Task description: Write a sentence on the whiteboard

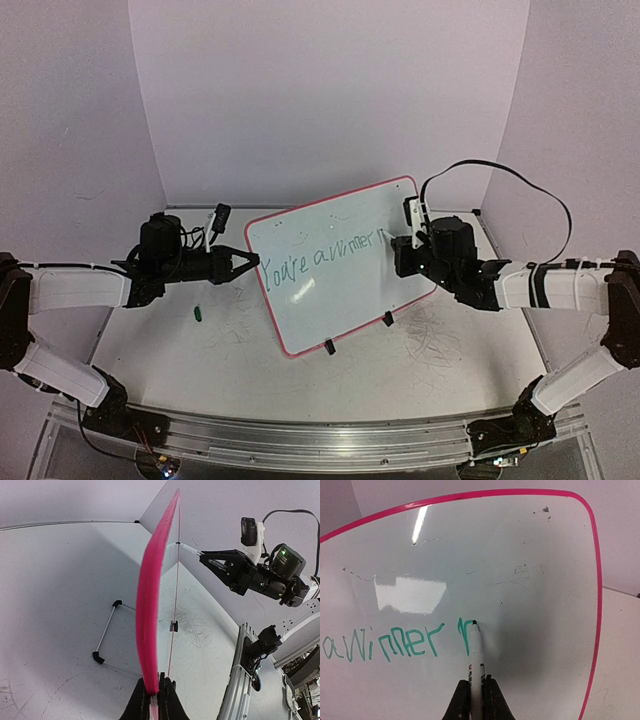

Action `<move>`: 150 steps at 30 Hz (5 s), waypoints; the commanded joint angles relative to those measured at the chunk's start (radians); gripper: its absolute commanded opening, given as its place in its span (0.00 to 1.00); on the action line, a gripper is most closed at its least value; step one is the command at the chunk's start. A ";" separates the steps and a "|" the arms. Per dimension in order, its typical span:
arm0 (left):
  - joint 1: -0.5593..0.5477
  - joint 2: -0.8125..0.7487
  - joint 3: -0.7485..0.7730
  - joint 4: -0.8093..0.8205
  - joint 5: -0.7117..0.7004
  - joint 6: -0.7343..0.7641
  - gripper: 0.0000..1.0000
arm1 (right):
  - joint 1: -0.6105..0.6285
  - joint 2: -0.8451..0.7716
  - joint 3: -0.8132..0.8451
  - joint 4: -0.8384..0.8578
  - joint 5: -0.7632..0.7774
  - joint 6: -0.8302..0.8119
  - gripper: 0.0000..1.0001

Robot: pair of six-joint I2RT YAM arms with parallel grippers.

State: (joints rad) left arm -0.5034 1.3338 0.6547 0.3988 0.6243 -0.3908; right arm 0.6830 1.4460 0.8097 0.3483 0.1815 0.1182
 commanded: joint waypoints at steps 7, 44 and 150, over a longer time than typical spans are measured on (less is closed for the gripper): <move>0.006 -0.022 0.028 -0.032 -0.028 0.063 0.00 | -0.002 -0.029 -0.031 -0.087 -0.017 0.037 0.00; 0.006 -0.023 0.028 -0.035 -0.029 0.059 0.00 | -0.024 -0.009 0.056 -0.028 -0.009 0.005 0.00; 0.006 -0.028 0.032 -0.051 -0.027 0.072 0.00 | -0.076 0.003 0.014 0.015 0.014 0.044 0.00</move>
State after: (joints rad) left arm -0.5041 1.3334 0.6601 0.3886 0.6250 -0.3820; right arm 0.6067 1.4215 0.7603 0.3438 0.1711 0.1619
